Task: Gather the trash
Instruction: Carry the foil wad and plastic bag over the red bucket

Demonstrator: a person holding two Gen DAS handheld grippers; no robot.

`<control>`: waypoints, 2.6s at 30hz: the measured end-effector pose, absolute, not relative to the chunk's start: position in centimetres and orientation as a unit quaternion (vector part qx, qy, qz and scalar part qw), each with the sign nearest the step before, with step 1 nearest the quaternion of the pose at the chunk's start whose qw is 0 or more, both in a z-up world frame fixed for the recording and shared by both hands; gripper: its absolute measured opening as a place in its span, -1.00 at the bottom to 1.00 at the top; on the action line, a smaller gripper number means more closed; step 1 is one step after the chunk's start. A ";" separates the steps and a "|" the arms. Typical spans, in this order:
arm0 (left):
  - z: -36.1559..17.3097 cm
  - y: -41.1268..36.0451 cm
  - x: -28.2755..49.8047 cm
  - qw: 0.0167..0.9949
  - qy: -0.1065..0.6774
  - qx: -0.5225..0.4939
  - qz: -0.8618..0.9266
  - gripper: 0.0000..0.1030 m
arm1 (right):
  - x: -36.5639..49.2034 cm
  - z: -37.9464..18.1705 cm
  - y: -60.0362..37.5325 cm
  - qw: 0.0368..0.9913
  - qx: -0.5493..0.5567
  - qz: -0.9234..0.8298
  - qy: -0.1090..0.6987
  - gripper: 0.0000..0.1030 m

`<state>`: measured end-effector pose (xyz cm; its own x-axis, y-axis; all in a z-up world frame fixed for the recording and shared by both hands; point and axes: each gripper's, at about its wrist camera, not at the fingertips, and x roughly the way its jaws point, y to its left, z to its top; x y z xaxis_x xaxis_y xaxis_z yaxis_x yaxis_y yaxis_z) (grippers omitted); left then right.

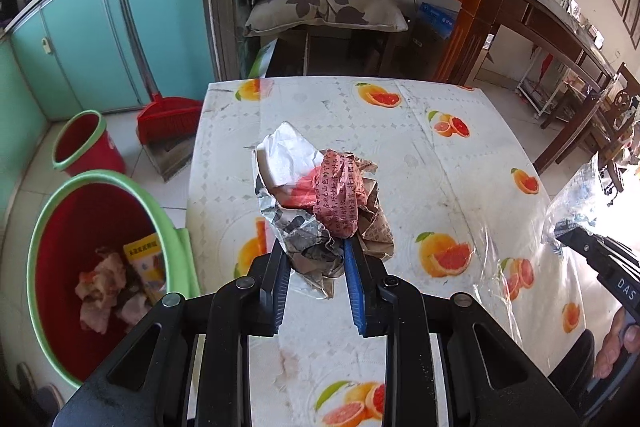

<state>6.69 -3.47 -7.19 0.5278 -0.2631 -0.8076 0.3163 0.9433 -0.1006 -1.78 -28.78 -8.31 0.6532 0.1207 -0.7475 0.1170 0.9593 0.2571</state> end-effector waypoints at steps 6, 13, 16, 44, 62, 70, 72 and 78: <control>-7.6 -0.2 6.0 0.876 0.462 0.020 -0.139 -0.52 | -1.2 -7.5 -25.7 0.900 0.127 0.029 0.415 -0.90; -7.6 3.3 5.9 0.881 0.459 0.021 -0.115 -0.52 | 0.1 -7.2 -21.0 0.901 0.103 0.061 0.417 -0.90; -7.6 5.0 6.2 0.883 0.457 0.013 -0.103 -0.52 | 0.7 -7.1 -18.7 0.900 0.083 0.081 0.419 -0.90; -9.2 14.9 6.7 0.886 0.461 -0.026 -0.049 -0.51 | 4.7 -7.4 -7.2 0.880 0.045 0.175 0.439 -0.90; -11.3 17.2 8.0 0.877 0.478 -0.031 -0.026 -0.51 | 7.7 -9.0 -1.5 0.862 0.049 0.214 0.457 -0.90; -12.3 18.3 8.7 0.873 0.486 -0.036 -0.018 -0.51 | 8.6 -10.2 -0.5 0.854 0.062 0.213 0.470 -0.90; -12.5 18.5 8.9 0.873 0.486 -0.033 -0.018 -0.51 | 8.9 -10.6 -0.4 0.854 0.066 0.209 0.471 -0.90; -13.4 19.1 9.9 0.870 0.492 -0.037 -0.011 -0.51 | 9.9 -11.4 0.5 0.851 0.061 0.208 0.478 -0.90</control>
